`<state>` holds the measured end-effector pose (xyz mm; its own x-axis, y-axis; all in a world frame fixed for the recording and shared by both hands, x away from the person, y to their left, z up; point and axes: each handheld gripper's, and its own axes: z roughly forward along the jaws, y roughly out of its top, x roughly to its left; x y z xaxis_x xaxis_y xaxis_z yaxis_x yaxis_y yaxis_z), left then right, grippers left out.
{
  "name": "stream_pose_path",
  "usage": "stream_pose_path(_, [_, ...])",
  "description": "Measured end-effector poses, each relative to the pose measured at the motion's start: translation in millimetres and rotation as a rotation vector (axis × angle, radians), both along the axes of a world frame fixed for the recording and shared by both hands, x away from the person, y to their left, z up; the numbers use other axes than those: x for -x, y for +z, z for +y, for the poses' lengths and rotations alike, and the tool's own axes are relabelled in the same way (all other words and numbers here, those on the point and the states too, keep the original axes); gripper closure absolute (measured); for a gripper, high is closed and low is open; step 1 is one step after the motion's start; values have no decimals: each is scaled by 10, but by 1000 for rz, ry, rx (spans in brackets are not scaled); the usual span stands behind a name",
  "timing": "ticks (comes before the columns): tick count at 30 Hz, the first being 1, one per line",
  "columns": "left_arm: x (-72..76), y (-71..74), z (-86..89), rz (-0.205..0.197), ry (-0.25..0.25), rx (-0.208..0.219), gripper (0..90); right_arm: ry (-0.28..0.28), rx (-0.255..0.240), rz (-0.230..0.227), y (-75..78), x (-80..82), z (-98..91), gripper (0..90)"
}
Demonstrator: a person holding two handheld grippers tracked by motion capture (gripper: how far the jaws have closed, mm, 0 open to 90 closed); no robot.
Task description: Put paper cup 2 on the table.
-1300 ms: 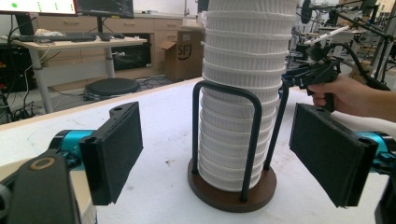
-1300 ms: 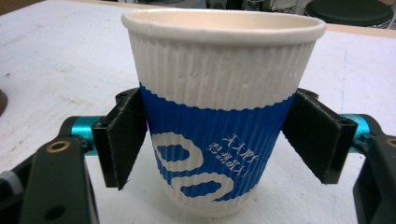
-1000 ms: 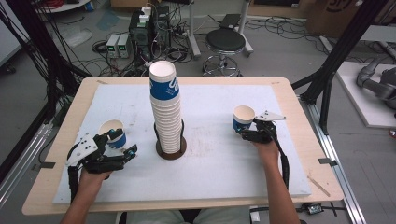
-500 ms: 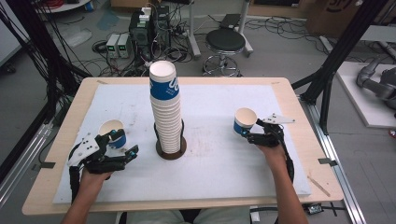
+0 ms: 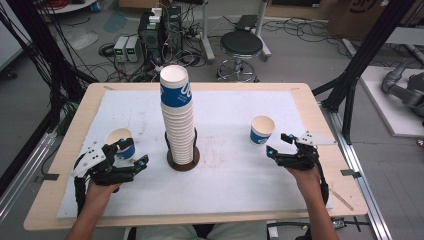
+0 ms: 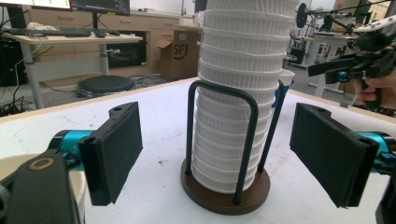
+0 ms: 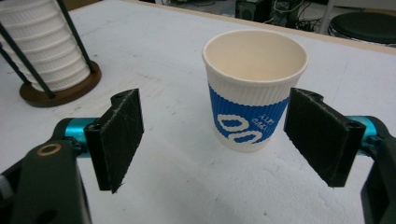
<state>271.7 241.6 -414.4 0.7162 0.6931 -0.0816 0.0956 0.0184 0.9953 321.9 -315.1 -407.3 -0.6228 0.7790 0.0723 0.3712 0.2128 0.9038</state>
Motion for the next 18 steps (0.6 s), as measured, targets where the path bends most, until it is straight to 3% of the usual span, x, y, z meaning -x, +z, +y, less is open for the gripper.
stream_pose_path(9, [-26,21,-43,-5,0,11,168,15,-1,-57,86,311,40,205])
stream_pose_path(18, [-9,33,-34,-13,7,10,168,26,-31,-93,89,490,57,205])
